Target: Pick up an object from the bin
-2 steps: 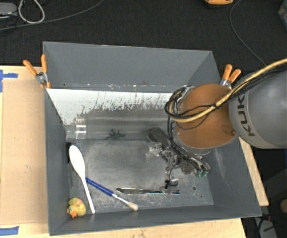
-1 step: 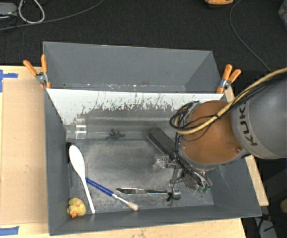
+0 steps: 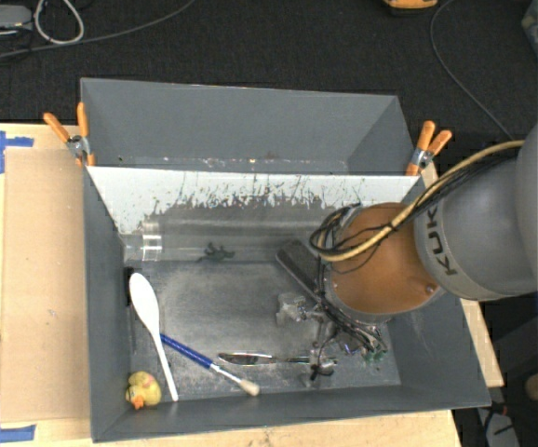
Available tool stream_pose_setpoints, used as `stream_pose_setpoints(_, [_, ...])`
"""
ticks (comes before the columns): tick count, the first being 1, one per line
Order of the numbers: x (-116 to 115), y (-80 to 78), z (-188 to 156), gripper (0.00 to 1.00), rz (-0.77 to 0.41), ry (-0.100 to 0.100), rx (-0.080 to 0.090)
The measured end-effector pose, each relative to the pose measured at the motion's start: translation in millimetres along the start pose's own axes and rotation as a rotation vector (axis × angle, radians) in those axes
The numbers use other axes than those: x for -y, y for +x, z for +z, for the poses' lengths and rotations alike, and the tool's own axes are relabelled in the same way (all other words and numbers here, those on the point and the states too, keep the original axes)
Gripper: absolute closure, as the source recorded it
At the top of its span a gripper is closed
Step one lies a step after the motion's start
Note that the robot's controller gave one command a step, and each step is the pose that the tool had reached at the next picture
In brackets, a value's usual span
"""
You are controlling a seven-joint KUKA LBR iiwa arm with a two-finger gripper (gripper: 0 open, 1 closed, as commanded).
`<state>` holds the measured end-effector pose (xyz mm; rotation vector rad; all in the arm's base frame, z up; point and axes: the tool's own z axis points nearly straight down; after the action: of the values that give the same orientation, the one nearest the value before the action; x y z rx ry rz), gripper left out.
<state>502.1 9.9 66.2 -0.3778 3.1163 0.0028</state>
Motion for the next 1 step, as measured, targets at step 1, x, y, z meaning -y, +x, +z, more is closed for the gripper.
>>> stream_pose_setpoints(1, [5.9,5.8,-3.4,1.0,0.057,-0.002,-0.008])
